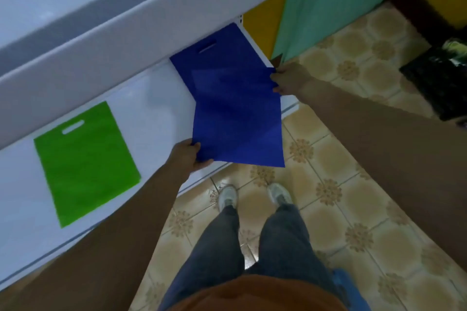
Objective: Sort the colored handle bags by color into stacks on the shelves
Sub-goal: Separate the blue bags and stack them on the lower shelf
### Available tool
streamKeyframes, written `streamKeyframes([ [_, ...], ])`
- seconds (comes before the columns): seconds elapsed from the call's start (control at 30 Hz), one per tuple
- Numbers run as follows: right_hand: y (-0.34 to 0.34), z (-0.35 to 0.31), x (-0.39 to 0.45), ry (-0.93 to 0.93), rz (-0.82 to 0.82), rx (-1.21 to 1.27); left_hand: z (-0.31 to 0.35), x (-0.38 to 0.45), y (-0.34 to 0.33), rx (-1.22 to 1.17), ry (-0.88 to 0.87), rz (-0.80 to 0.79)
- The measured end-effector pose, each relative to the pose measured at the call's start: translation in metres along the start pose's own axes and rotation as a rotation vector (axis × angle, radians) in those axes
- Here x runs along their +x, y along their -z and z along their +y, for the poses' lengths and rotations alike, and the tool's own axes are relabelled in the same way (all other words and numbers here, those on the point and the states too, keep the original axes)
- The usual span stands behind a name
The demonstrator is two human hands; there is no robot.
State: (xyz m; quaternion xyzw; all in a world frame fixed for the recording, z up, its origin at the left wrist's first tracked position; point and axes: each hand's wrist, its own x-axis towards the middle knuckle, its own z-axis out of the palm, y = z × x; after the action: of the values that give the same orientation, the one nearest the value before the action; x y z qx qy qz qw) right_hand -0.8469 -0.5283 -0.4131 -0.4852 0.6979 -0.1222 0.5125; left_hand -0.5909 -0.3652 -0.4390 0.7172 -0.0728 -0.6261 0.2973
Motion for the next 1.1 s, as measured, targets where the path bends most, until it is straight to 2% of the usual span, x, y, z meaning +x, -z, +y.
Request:
streamKeyframes([
  [0.17,-0.004,0.000,0.040,0.086,-0.100,-0.121,-0.014,0.026,-0.030,-0.250,0.022,0.115],
  [0.33,0.004,-0.038,0.056,0.246,-0.136,-0.019,0.007,0.043,-0.069,-0.493,-0.013,0.192],
  [0.47,-0.003,-0.024,0.066,0.251,-0.137,-0.269,0.031,0.062,-0.090,-0.526,-0.037,0.224],
  [0.53,-0.008,-0.002,0.068,0.220,-0.158,-0.328,0.037,0.070,-0.094,-0.393,-0.034,0.262],
  [0.67,-0.020,0.044,0.074,0.148,-0.213,-0.383,0.027,0.084,-0.084,0.354,-0.084,0.496],
  [0.73,-0.023,0.056,0.076,0.131,-0.186,-0.423,0.020,0.085,-0.081,0.416,-0.134,0.520],
  [0.87,-0.025,0.063,0.077,0.158,-0.112,-0.510,0.018,0.091,-0.086,0.448,-0.213,0.438],
  [1.03,-0.024,0.061,0.079,0.193,-0.106,-0.641,0.025,0.091,-0.085,0.526,-0.169,0.408],
  [1.1,-0.025,0.052,0.074,0.219,-0.097,-0.702,0.027,0.078,-0.078,0.561,-0.206,0.430],
])
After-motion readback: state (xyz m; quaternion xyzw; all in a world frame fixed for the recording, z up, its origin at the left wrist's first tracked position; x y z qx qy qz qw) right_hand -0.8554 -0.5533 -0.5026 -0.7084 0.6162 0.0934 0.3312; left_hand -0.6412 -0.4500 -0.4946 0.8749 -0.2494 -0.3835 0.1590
